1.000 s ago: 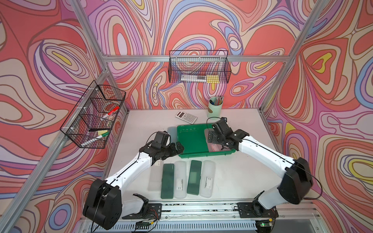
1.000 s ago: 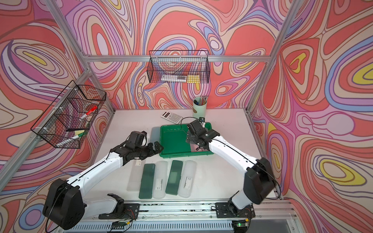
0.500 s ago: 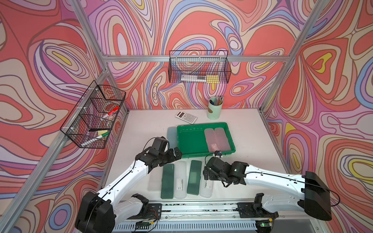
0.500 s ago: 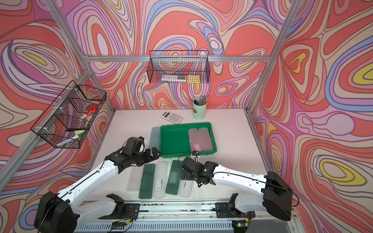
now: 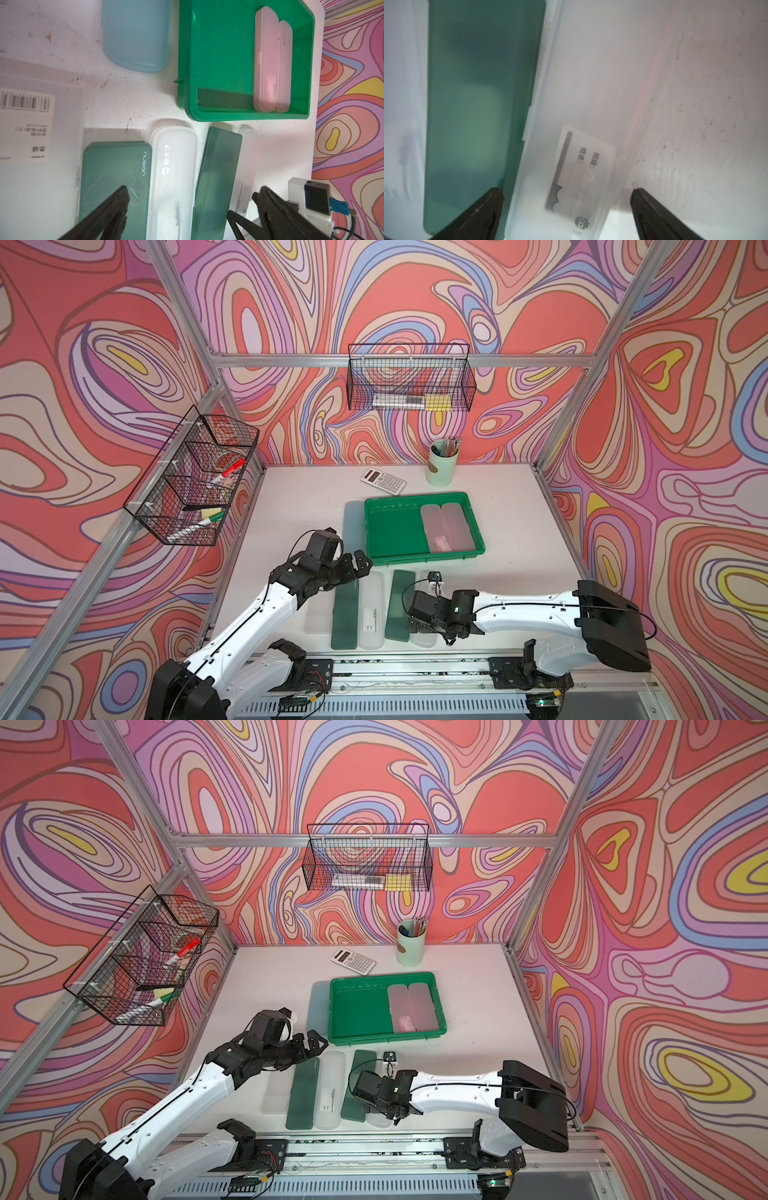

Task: Put the pencil case into the storage box
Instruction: Pick up the pencil case from the center of the board.

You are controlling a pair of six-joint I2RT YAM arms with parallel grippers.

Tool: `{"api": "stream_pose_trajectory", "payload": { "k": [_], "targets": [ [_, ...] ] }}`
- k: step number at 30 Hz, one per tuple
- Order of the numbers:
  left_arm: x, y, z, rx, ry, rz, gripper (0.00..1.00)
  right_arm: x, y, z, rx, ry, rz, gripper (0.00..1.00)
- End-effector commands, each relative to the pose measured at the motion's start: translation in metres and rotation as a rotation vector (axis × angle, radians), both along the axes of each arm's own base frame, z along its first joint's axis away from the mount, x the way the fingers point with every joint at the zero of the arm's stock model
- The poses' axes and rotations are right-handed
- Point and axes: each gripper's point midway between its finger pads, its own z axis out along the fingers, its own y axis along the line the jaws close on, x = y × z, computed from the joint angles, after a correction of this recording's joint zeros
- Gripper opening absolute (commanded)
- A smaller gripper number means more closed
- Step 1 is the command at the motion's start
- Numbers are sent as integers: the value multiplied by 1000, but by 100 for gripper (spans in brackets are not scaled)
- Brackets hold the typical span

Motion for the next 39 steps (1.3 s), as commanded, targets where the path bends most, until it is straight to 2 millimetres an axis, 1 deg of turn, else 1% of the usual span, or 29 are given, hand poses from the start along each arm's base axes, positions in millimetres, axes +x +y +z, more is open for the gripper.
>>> {"api": "stream_pose_trajectory", "payload": {
  "k": [1,5,11,14,15,19,21,25,29,32,35,39],
  "targets": [
    [-4,1,-2,2,9,4,99,0,-14,-4,-83,-7,-26,98],
    [-3,0,-2,-1,6,5,99,-1,-36,-1,-142,-21,-55,98],
    [0,-3,-1,-6,3,4,99,-8,-62,-2,-147,-28,-78,98],
    [1,-4,-1,-9,6,1,99,-8,-72,4,-146,-49,-79,98],
    [1,-5,-1,-10,6,-1,99,-8,-68,7,-123,-58,-62,98],
    [0,-6,-2,-8,9,-5,99,-8,-42,21,17,-67,19,98],
    [0,-5,-3,-8,7,-6,99,-10,-34,20,36,-53,45,98],
    [-1,-5,-5,-3,12,-8,99,-14,-26,9,-18,-31,79,98],
    [-3,-3,-6,7,14,-9,99,-17,-27,3,-106,-21,75,98],
    [-4,-1,-7,13,12,-7,99,-21,-27,-1,-115,-10,68,98],
    [-4,-1,-6,10,9,-6,99,-25,-30,-10,-135,11,65,97],
    [-4,-1,-3,11,6,-9,99,-29,-28,-20,-181,26,77,95]
  ]
}}
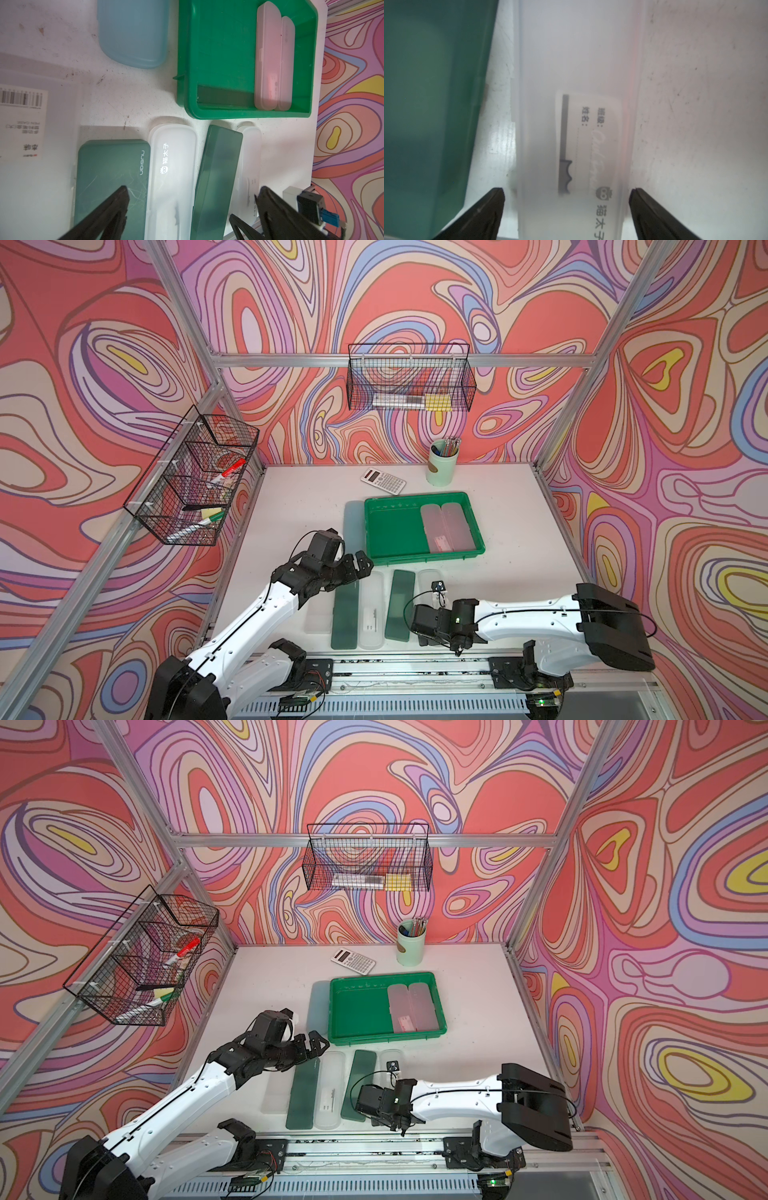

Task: Put the pencil case into the storage box
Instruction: Pick up the pencil case from the center of the board.

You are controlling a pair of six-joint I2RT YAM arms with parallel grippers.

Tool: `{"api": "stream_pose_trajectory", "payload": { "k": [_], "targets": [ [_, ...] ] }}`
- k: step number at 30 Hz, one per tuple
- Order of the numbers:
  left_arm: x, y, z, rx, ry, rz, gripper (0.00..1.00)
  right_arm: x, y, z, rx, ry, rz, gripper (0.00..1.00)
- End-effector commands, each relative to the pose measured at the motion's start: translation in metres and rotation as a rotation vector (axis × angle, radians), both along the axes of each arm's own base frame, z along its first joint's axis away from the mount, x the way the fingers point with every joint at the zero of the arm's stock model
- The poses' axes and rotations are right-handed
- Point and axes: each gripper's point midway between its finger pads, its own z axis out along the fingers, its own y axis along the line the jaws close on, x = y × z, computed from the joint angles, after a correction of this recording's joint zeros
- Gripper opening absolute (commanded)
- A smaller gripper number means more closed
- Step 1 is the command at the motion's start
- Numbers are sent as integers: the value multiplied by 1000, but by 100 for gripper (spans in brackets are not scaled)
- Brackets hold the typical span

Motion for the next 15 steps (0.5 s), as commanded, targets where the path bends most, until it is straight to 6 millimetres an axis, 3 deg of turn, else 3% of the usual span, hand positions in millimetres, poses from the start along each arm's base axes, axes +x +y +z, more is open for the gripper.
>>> {"api": "stream_pose_trajectory", "payload": {
  "k": [1,5,15],
  "targets": [
    [-2,3,2,14,-7,-2,99,-2,1,-5,-36,4,-9,94],
    [-4,6,8,30,-18,-1,99,-2,-2,-6,-42,-4,-18,89],
    [-8,15,35,50,-65,10,99,1,-14,9,-43,-61,-30,64]
  ]
}}
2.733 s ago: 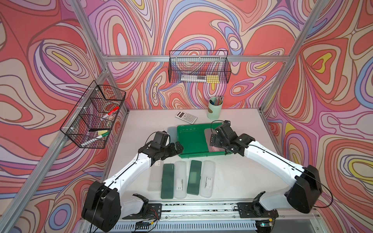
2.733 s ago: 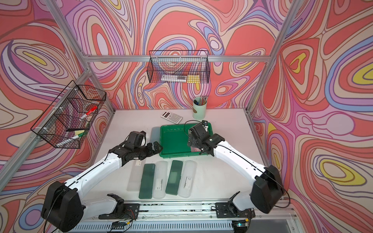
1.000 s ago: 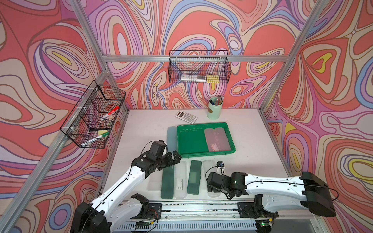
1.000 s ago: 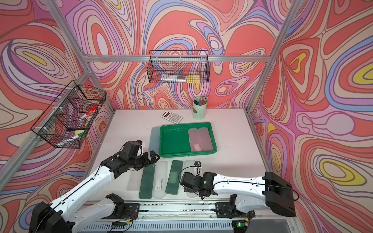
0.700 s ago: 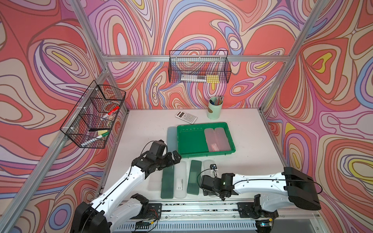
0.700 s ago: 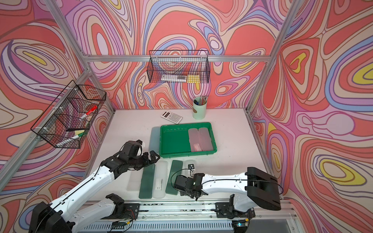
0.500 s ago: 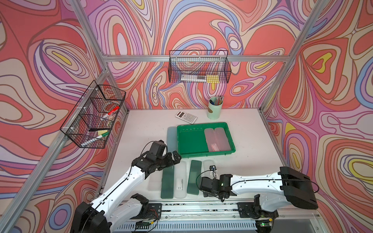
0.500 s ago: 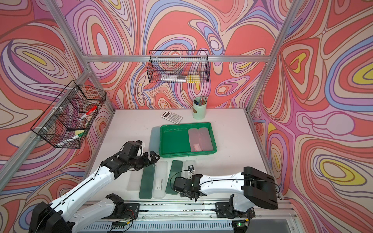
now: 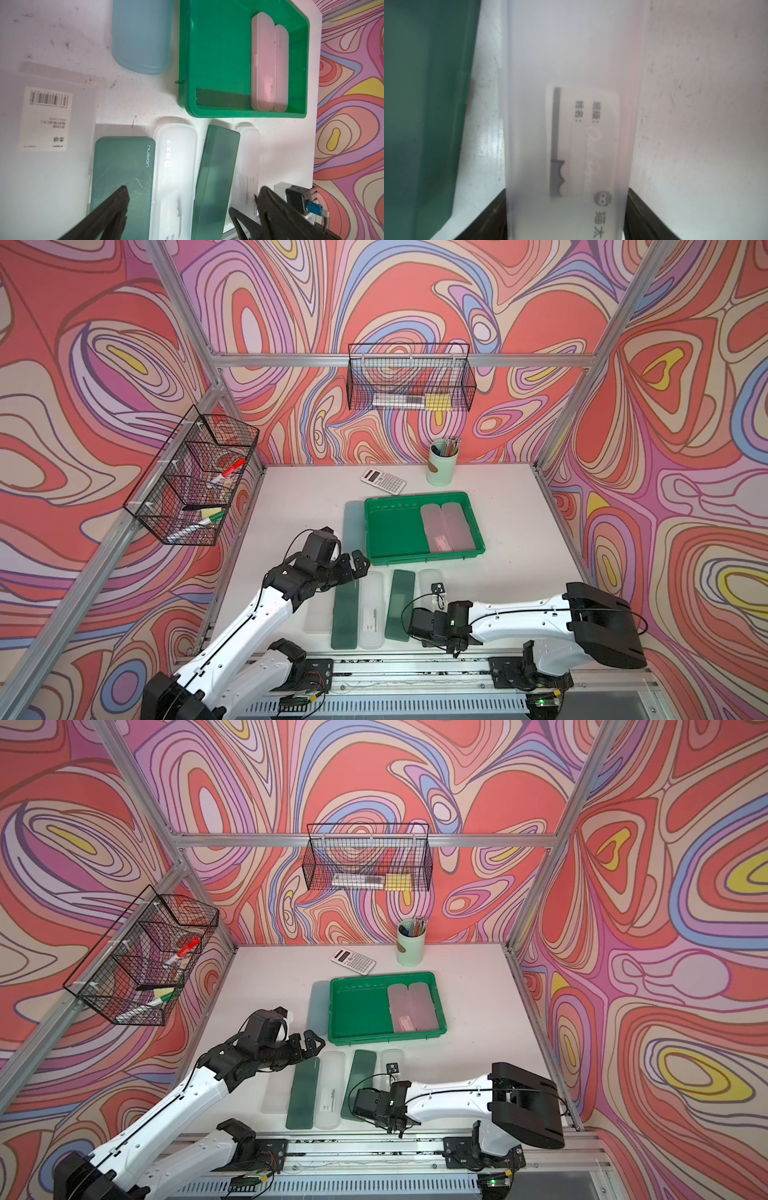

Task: Put the pencil case into the storage box
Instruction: Pick up the pencil case from the center of the board.

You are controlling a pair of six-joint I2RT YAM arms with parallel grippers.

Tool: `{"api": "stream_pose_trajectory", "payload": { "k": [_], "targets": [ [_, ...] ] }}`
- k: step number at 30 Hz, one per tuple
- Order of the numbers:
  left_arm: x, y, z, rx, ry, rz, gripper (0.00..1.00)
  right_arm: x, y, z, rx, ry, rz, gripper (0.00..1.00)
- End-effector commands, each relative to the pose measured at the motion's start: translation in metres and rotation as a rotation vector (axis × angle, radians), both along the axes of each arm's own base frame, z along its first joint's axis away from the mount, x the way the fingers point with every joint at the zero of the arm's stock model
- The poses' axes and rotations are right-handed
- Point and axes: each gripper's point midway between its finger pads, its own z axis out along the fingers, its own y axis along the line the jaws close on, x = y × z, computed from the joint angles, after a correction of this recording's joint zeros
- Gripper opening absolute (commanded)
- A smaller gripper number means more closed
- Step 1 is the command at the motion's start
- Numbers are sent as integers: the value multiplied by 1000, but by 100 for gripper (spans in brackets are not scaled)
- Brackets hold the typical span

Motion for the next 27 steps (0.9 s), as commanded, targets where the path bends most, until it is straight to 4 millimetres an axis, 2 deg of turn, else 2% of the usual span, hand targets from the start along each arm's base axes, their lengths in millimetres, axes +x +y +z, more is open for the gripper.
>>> {"api": "stream_pose_trajectory", "payload": {
  "k": [1,6,13,18,22,24,27],
  "targets": [
    [-4,6,15,27,-21,-4,99,3,-11,11,-22,-51,-4,63],
    [-5,9,30,24,-56,6,99,0,-14,26,-38,-82,13,62],
    [-8,15,42,32,-81,22,99,-13,-9,48,-24,-128,97,62],
    [-10,22,47,51,-99,42,99,-14,-12,66,4,-159,131,62],
    [-9,23,57,44,-120,47,99,-13,-6,80,23,-187,181,62],
    [-8,17,66,18,-145,21,99,-8,-9,89,-8,-217,172,62],
    [-3,3,83,-47,-205,-30,99,-1,-3,105,-7,-258,174,62]
  ]
}}
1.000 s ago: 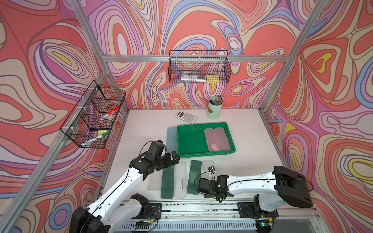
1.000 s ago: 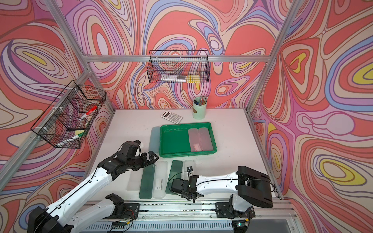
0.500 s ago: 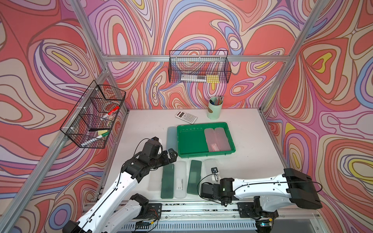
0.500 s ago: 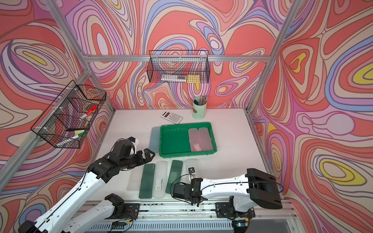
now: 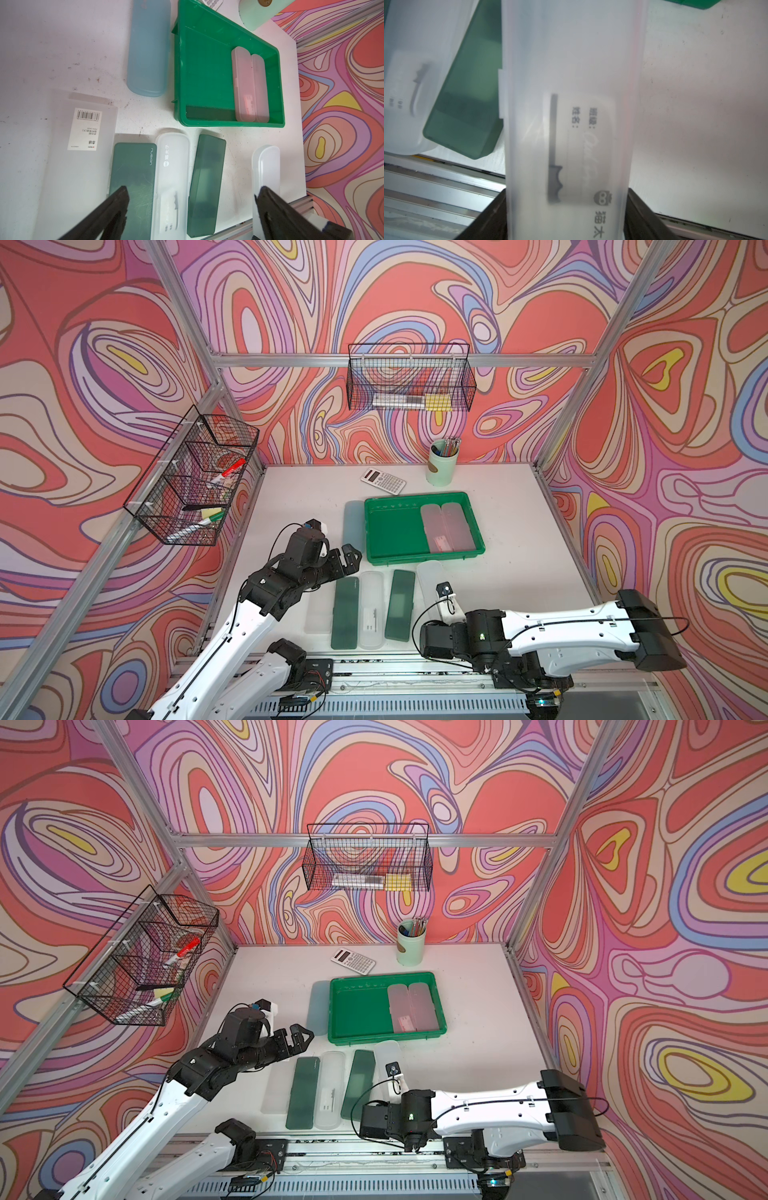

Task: Put the pencil case into the storage box
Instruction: Pick up the pencil case from the center of the board, then place the pencil case at the storage box.

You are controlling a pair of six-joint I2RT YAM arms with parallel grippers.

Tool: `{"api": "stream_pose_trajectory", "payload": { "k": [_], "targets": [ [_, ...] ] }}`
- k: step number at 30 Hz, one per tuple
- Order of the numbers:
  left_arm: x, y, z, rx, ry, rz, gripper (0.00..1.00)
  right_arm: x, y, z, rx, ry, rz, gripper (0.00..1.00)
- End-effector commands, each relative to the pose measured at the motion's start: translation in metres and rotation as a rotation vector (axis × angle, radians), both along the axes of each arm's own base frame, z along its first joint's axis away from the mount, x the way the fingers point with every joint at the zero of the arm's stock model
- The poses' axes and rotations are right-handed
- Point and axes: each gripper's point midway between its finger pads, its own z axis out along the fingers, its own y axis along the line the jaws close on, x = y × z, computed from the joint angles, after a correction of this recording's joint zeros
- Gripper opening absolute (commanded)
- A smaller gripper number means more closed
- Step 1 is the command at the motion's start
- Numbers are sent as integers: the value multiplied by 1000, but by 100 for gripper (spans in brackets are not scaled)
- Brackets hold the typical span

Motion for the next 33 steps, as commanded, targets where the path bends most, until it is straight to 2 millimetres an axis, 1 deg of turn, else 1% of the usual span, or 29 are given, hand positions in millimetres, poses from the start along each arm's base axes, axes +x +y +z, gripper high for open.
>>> {"api": "stream_pose_trajectory", "payload": {
  "k": [1,4,7,9,12,15,17,18,20,23,25,26,27,29,31,33],
  "targets": [
    [5,-15,31,-62,-97,-75,99,13,4,26,-7,-99,14,63],
    [13,-24,45,-68,-130,-112,99,24,14,46,31,-132,7,66],
    [26,-30,55,-45,-142,-132,100,43,22,64,50,-132,-1,64],
    [36,-33,59,-31,-145,-132,99,62,29,73,69,-122,3,64],
    [53,-40,65,-30,-162,-128,99,100,40,84,108,-116,14,64],
    [71,-46,66,-29,-179,-121,99,147,44,86,162,-82,4,64],
    [84,-52,64,-37,-174,-129,99,178,47,85,176,-85,11,64],
    [89,-56,61,-43,-165,-135,99,190,49,82,167,-87,19,64],
    [98,-60,52,-56,-151,-141,99,215,50,68,149,-65,25,64],
    [106,-63,35,-72,-128,-138,99,245,50,44,142,-30,19,61],
    [106,-64,23,-72,-104,-143,99,260,48,31,131,-26,4,60],
    [103,-64,14,-68,-80,-149,99,266,47,23,120,-17,0,60],
    [100,-64,6,-62,-60,-154,99,272,47,18,116,-14,-6,60],
    [91,-62,-13,-49,-18,-169,99,282,46,11,115,-12,-13,60],
    [84,-57,-30,-23,7,-163,99,291,47,7,119,-16,-17,60],
    [79,-51,-42,1,20,-155,99,295,49,0,121,-6,-18,60]
  ]
}}
